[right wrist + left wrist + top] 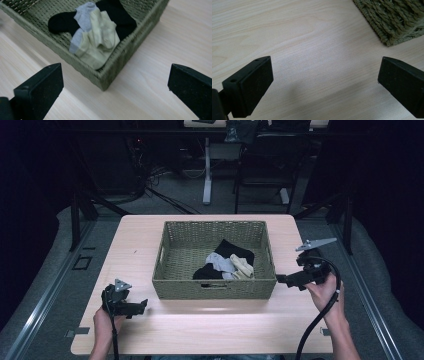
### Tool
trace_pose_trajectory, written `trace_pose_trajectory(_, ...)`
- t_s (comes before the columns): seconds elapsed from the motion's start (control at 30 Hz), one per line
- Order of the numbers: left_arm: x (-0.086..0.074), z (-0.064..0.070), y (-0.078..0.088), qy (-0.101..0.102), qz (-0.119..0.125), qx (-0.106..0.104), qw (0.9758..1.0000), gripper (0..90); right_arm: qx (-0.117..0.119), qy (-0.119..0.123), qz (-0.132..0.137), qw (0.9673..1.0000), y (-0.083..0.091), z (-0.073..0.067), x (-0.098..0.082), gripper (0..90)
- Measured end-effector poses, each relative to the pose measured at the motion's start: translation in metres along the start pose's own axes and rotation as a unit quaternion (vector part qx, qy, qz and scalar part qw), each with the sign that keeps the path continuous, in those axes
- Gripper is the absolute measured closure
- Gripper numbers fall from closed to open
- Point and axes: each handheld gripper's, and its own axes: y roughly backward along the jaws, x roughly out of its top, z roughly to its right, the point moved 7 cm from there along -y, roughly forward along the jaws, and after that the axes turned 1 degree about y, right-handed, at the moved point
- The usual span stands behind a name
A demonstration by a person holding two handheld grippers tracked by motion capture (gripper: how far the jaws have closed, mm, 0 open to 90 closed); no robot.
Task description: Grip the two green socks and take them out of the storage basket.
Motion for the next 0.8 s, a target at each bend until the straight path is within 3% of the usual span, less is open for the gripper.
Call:
trace_pose_trajectory(0.17,0.0,0.0,0.0,0.001,0.001,-0.001,1.0,0.1,0.004,0.026,-0.01,0.9996,-0.005,-0.008,0.025,0.0)
trace_pose_trajectory(0.2,0.0,0.0,0.0,0.0,0.001,-0.001,1.0,0.1,0.004,0.035,-0.016,0.9993,-0.01,-0.011,0.037,0.0)
trace_pose_trajectory(0.43,0.0,0.0,0.0,0.0,0.0,-0.002,1.0,0.1,0.01,0.055,-0.047,0.9973,-0.037,-0.017,0.067,0.0)
trace_pose_trajectory(0.7,0.0,0.001,-0.001,0.001,0.002,-0.004,1.0,0.1,0.025,0.062,-0.077,0.9948,-0.075,-0.023,0.085,2.9)
trace_pose_trajectory(0.8,0.0,0.001,-0.001,0.002,0.002,-0.004,1.0,0.1,0.025,0.066,-0.099,0.9926,-0.088,-0.022,0.086,9.6)
